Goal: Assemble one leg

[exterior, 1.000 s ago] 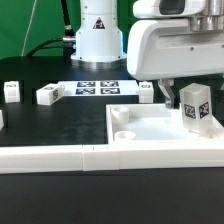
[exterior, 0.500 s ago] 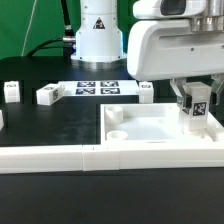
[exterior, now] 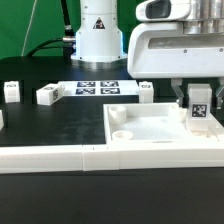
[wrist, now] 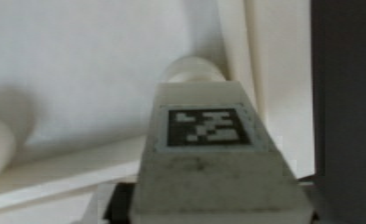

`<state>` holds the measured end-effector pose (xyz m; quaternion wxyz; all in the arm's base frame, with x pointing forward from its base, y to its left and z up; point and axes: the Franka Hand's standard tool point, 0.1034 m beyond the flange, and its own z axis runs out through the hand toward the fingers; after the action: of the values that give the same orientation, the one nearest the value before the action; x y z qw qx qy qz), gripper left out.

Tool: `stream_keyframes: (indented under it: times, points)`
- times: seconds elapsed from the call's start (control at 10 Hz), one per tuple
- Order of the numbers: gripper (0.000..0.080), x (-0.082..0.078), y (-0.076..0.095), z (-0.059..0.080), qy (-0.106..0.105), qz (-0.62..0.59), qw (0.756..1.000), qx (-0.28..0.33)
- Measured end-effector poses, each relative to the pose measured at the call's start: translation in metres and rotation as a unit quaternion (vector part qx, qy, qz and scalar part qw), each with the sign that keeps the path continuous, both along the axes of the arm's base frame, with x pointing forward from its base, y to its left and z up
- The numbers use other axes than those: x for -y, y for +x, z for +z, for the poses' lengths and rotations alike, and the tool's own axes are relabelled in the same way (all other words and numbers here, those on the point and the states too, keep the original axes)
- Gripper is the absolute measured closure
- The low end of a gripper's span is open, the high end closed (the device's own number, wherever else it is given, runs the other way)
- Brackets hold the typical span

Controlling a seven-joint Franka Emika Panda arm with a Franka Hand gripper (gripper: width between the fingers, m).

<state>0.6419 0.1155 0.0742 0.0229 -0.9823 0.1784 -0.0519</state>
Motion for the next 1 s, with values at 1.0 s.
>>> stream_keyframes:
  times: [1.0]
  points:
    - [0.0508,0.0085,-0.0057,-0.002,0.05,-0.459,0.887,-0.023]
